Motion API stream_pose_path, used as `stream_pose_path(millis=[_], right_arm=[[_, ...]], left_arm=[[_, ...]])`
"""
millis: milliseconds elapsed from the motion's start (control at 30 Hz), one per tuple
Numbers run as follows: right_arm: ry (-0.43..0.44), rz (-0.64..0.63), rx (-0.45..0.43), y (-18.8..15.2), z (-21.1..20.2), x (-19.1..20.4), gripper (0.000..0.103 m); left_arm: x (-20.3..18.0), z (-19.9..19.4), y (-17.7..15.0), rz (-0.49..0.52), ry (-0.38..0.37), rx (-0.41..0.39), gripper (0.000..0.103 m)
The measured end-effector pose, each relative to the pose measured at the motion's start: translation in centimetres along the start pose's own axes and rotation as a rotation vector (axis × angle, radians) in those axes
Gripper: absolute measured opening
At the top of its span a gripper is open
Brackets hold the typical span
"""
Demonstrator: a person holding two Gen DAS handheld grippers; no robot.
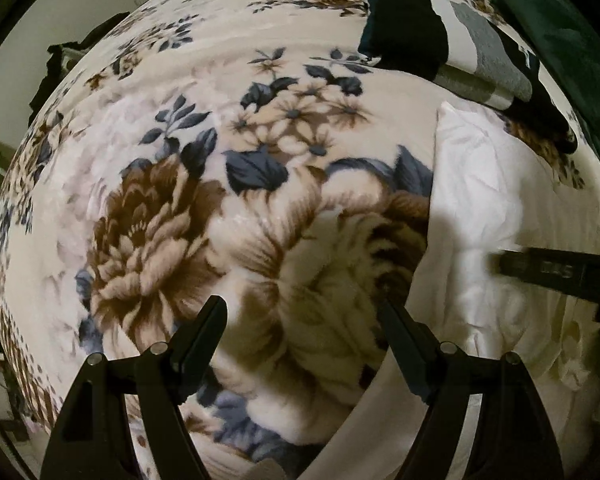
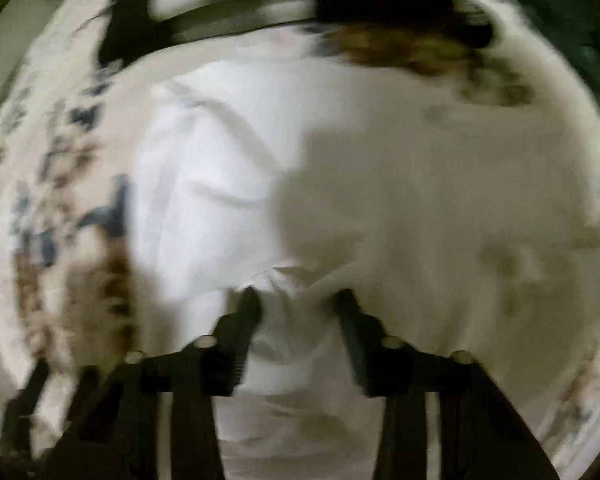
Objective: Fold small clothes
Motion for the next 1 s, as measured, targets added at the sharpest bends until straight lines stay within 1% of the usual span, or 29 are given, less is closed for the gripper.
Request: stream_pose_path(millis=[33,133,200,233,267,300,333,400,433,467,500,533,567,600,667,733,800,833,867,900,1000], right_arm=[[-0.069,0.028,-0.006,-0.3,-0.6,-2.0,0.039],[-0.182,0.109,-0.024,-1.6,-2.7,-7.8,0.038],[-0.191,0.142,-0.035,-2.5,-4.3,-10.5,0.038],[-0.204,0.148,-0.043,-2.7,-5.0,-11.2,0.038],[-0.216,0.152,-0.062,-2.5,-5.6,-11.0,0.038],[-0.201,0.156,-0.084,-2.8,-6.6,-11.2,0.039],[-0.153,0.161,-0.107,-2.8,-7.3,-10.7,0.039],[-0.043,0.145,-0.123,-2.0,-7.4,-7.2,0.043],[0.022,0.120,-0.107,-2.1,-6.9,-5.5,0.045],[0.064,0.104,-0.071,-2.3,-5.7,-3.5,0.045],[0.104,0.097,-0.004,-3.3,-4.2,-3.2,0.045],[0.106,0.086,0.059,-3.8,-2.7,-3.6,0.045],[0.077,0.080,0.125,-5.0,-1.1,-4.5,0.045],[0.061,0.087,0.162,-6.0,-0.2,-5.3,0.045],[0.124,0.116,0.156,-7.2,-1.3,-6.9,0.045],[0.189,0.137,0.113,-8.2,-4.5,-9.1,0.046],[0.250,0.177,0.068,-9.3,-8.1,-12.0,0.062],[0.278,0.196,0.047,-9.8,-10.1,-13.6,0.064],[0.297,0.217,0.029,-10.3,-12.1,-15.7,0.066],[0.304,0.233,0.023,-9.6,-13.7,-17.1,0.066],[0.297,0.283,0.026,-11.9,-16.6,-21.4,0.066]], left_arm=[[-0.1,0.1,0.0,0.003,-0.003,0.001,0.077],[-0.2,0.4,-0.1,-0.004,-0.014,0.008,0.077],[-0.1,0.5,-0.2,-0.018,-0.023,0.016,0.077],[-0.1,0.6,-0.3,-0.025,-0.026,0.021,0.077],[-0.1,0.7,-0.3,-0.030,-0.028,0.025,0.077],[-0.1,0.7,-0.4,-0.034,-0.030,0.027,0.077],[-0.1,0.7,-0.5,-0.036,-0.031,0.026,0.077],[-0.1,0.6,-0.5,-0.034,-0.030,0.024,0.077],[-0.1,0.6,-0.6,-0.031,-0.031,0.024,0.077],[-0.1,0.6,-0.6,-0.029,-0.031,0.025,0.077],[0.1,0.7,-0.4,-0.028,-0.031,0.024,0.077],[0.1,0.7,-0.3,-0.026,-0.032,0.021,0.077],[0.2,0.6,-0.1,-0.024,-0.032,0.020,0.077],[0.2,0.4,0.0,-0.023,-0.033,0.018,0.077],[0.4,-0.3,0.3,-0.021,-0.038,0.003,0.077],[0.5,-1.3,0.3,-0.008,-0.035,-0.025,0.078],[0.1,-2.5,0.0,0.015,-0.030,-0.048,0.078],[-0.2,-2.9,-0.3,0.027,-0.028,-0.050,0.078],[-0.5,-3.3,-0.8,0.040,-0.029,-0.047,0.078],[-1.0,-3.8,-1.3,0.051,-0.037,-0.042,0.078],[-3.4,-5.8,-3.9,0.091,-0.061,-0.027,0.078]])
Point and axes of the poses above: each gripper's, at about its wrist camera, not at the fingertips, and z roughly the way its jaws point, x to its left, y to its top, the point moved 5 cm from there along z, roughly the way its jaws point
